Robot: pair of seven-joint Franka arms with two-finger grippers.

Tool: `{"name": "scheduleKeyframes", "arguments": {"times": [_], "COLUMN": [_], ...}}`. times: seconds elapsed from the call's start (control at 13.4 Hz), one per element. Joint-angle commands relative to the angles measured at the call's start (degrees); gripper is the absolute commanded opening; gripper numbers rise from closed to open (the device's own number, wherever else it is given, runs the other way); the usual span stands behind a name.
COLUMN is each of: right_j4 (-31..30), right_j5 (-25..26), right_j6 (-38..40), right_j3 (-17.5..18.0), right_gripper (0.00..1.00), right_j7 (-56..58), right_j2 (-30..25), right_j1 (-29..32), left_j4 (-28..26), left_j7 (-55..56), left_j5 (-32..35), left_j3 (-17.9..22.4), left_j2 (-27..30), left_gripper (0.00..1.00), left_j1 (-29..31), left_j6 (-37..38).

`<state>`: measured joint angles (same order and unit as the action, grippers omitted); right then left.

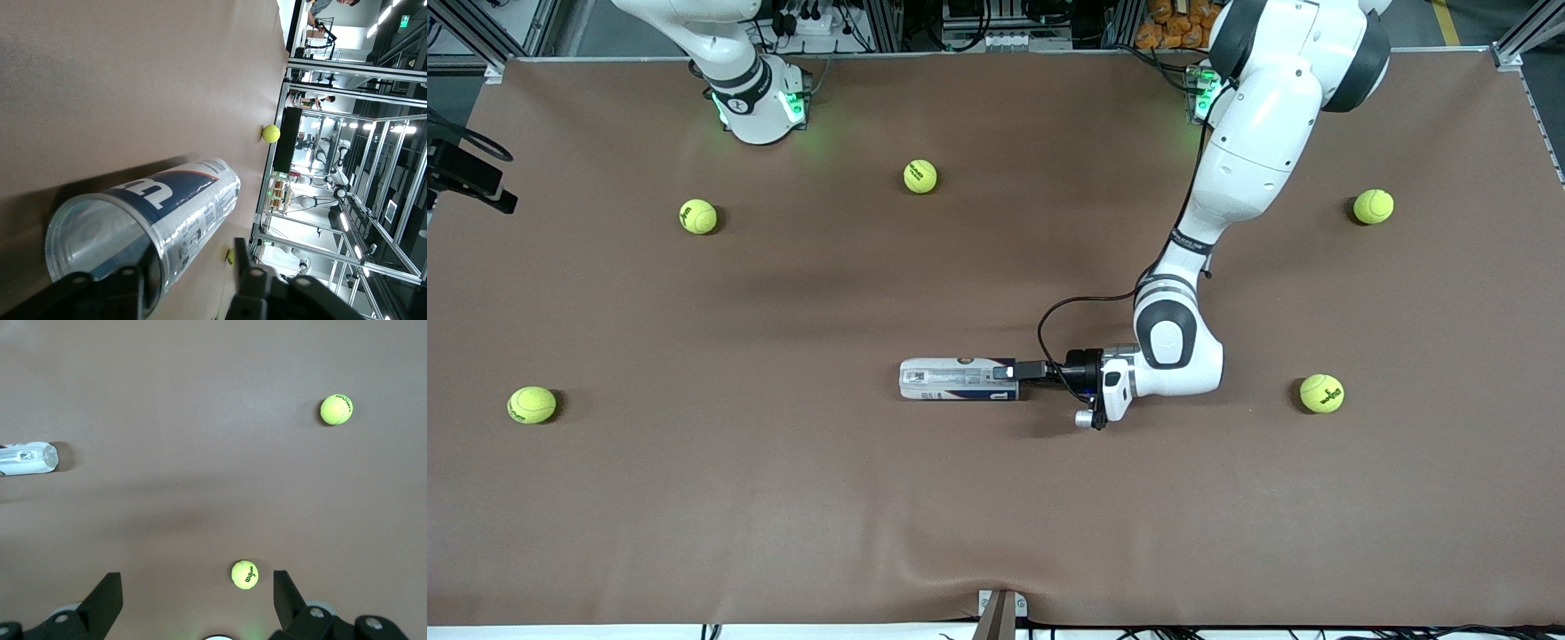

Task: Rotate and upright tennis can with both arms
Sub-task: 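Reach the left gripper to the can's end and grasp it, then lift the can with the left gripper and rotate it upright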

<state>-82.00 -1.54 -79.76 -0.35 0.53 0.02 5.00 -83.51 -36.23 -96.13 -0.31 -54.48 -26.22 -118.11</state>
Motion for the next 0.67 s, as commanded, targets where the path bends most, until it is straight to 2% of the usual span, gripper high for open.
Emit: {"name": "scheduleKeyframes", "arguments": {"times": [0.0,0.15,0.3,0.45,0.59], "right_j4": [-0.62,-0.62,-0.45,-0.36,-0.27], "right_j5": [-0.92,-1.36,-1.71,-1.63,-1.54], "right_j6": [-0.23,-0.14,-0.31,-0.57,-1.45], "right_j3": [0.61,0.52,0.52,0.61,0.61], "right_gripper": [1.00,1.00,1.00,1.00,1.00], "right_j7": [0.61,0.70,0.61,0.61,0.70], "right_j2": [-0.46,-0.29,0.06,0.06,0.33], "right_j1": [0.97,1.15,1.06,0.89,0.80], "left_j4": [1.60,1.86,4.05,4.50,4.50], "left_j7": [0.28,1.58,8.68,16.24,22.22], "left_j5": [-0.47,-0.37,0.58,4.44,5.16], "left_j3": [0.57,0.58,0.93,0.93,1.80], "left_j2": [-0.46,-0.28,0.77,2.44,4.37], "left_gripper": [0.00,0.00,0.00,0.00,0.00], "left_j1": [-0.24,-0.06,-0.41,-0.94,-2.60], "left_j6": [-0.54,-0.54,-0.45,-0.54,-1.24]}}
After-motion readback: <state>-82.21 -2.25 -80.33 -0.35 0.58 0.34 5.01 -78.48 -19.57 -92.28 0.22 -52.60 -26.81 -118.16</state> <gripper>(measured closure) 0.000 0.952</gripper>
